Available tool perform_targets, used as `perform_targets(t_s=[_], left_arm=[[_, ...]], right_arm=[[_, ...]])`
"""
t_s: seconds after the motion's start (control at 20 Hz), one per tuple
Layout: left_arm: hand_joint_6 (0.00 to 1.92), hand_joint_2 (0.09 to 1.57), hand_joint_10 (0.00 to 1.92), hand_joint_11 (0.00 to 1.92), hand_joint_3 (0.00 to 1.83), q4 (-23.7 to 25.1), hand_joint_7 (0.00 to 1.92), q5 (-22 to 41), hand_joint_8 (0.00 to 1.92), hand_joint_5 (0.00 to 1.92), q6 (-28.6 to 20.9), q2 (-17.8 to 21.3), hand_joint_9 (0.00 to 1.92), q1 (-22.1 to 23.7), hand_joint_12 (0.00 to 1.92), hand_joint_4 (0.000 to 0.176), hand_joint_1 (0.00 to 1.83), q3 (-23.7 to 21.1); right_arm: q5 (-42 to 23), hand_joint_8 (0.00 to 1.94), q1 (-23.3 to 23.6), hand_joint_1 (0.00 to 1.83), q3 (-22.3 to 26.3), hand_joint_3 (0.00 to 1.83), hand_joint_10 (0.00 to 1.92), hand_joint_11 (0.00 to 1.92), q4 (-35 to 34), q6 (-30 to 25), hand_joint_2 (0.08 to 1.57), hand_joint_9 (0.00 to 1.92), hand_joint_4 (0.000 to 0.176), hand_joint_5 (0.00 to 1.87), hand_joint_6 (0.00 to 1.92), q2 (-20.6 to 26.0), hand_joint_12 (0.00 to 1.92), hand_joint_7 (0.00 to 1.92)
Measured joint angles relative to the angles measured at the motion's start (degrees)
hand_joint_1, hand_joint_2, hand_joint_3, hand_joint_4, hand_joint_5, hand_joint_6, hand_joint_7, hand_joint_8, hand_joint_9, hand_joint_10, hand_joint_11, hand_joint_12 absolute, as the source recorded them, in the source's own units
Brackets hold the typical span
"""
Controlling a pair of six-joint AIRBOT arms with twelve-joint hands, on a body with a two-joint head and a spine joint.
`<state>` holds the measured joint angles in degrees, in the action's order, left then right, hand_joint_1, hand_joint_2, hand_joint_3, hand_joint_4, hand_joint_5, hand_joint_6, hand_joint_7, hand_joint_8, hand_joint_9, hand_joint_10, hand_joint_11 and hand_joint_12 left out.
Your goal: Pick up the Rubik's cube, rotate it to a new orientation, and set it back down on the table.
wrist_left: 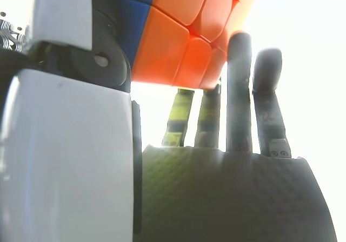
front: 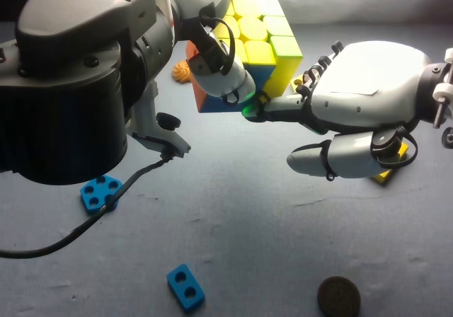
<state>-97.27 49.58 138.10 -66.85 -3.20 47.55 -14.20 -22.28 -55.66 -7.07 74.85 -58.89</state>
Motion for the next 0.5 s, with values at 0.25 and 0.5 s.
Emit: perform_targets(t_s=[0.25,0.5], left_arm=[[1.41,1.35,1.73,0.13,0.0,0.0,0.52,0.0,1.84,0.61,-0.1,0.0,0.23,0.0,1.92,0.0,1.11,0.0],[1.46,1.36,1.7,0.15,0.0,-0.5,0.54,0.2,1.83,0.57,-0.1,0.0,0.27,0.0,1.92,0.0,1.09,-0.1]], right_arm=[[0.1,1.69,0.0,0.0,0.0,0.0,1.92,0.58,0.0,1.3,1.4,0.74,0.0,0.11,0.01,-0.1,1.92,0.67],[0.4,1.78,-0.1,0.0,-0.1,0.01,1.92,0.62,0.0,1.5,1.42,0.77,0.0,0.14,0.02,-0.2,1.92,0.64]])
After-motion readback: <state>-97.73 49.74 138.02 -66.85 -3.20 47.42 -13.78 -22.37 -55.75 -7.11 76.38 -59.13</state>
